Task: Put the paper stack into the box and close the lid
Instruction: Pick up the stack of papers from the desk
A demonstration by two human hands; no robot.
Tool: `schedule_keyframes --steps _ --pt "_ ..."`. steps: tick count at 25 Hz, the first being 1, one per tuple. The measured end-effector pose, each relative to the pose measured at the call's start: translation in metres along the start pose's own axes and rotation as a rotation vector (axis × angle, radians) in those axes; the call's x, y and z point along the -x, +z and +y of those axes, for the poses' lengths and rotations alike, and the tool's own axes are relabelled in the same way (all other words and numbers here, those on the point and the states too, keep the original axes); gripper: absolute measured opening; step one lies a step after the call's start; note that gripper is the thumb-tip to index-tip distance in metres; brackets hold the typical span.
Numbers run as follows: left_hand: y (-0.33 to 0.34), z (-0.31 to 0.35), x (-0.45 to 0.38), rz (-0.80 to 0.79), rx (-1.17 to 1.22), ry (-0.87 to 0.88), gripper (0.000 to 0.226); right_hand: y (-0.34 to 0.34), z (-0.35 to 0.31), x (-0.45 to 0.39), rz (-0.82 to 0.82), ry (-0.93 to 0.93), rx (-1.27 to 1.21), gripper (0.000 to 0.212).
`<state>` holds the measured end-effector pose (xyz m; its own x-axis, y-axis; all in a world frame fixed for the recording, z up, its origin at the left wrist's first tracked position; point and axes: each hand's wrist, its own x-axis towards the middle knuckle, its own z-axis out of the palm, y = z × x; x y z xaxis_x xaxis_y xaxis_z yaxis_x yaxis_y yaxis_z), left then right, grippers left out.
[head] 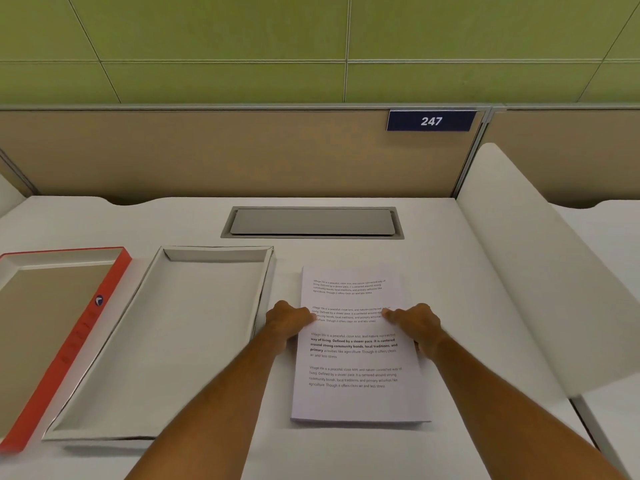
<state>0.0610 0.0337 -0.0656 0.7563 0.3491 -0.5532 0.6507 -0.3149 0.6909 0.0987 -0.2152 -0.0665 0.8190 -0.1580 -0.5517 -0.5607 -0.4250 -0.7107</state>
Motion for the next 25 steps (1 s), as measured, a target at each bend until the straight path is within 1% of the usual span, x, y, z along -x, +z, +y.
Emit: schedule_keyframes --steps 2,5,7,11,16,18,20,22,25 --pt "0.000 0.000 0.000 0.004 0.009 0.012 0.029 0.001 -0.001 -0.001 0.003 -0.022 0.000 0.054" --pt "0.002 -0.001 -0.001 0.027 0.045 0.055 0.018 -0.001 -0.003 0.000 -0.039 -0.023 -0.119 0.033" --pt "0.000 -0.001 0.000 0.026 0.071 0.080 0.019 -0.003 -0.005 0.001 -0.062 -0.015 -0.164 0.024" --pt "-0.004 -0.003 -0.004 -0.054 0.186 0.048 0.018 -0.007 -0.008 0.004 -0.152 0.010 -0.251 0.021" --pt "-0.010 -0.008 -0.008 -0.067 0.353 -0.025 0.006 -0.017 -0.002 0.000 -0.144 0.058 -0.245 0.013" --pt "-0.010 -0.009 -0.008 -0.072 0.368 -0.038 0.006 -0.022 0.000 -0.002 -0.163 0.080 -0.247 0.008" --pt "-0.010 -0.009 -0.010 -0.085 0.375 -0.048 0.012 -0.024 0.002 -0.006 -0.179 0.094 -0.260 0.002" --pt "-0.011 -0.007 -0.011 -0.102 0.377 -0.046 0.017 -0.023 0.005 -0.011 -0.161 0.099 -0.282 0.005" --pt "-0.013 -0.003 -0.007 -0.113 0.364 -0.012 0.014 -0.022 0.001 -0.009 -0.124 0.062 -0.270 0.006"
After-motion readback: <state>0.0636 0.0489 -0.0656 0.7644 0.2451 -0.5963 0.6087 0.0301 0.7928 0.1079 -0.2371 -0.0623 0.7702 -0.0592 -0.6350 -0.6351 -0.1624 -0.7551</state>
